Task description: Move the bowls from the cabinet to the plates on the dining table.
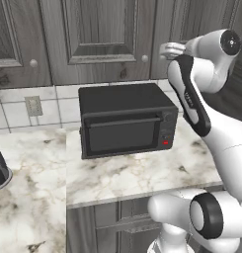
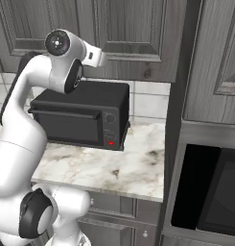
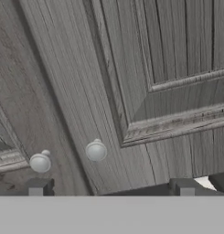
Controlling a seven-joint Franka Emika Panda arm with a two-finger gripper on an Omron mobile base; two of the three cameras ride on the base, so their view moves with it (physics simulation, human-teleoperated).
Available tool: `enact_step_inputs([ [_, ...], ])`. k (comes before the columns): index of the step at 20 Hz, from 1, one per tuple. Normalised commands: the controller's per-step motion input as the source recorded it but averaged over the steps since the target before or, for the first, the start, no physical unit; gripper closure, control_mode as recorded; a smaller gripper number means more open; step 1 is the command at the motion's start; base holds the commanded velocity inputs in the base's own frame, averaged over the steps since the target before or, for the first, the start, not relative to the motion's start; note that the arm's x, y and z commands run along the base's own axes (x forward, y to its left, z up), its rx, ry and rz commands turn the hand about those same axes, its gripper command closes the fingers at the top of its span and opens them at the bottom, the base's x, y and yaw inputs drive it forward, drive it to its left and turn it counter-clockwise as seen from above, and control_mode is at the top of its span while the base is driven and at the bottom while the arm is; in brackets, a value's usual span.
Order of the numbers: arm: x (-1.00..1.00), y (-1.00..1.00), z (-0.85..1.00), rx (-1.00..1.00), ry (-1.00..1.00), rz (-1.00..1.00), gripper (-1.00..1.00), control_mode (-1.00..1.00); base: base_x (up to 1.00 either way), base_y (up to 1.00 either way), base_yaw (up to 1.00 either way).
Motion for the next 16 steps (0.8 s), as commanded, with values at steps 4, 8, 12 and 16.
enact_step_inputs([
  [4,0.19,0.00,-0.01,0.00,-0.02,0.00,-1.00,-1.00,0.00,0.00,0.00],
  [8,0.26,0.01,-0.01,0.00,0.00,0.00,-1.00,-1.00,0.00,0.00,0.00],
  [12,0.24,0.06,-0.06,0.00,0.00,0.00,-1.00,-1.00,0.00,0.00,0.00],
  [16,0.16,0.10,-0.13,0.00,0.00,0.00,-1.00,-1.00,0.00,0.00,0.00],
])
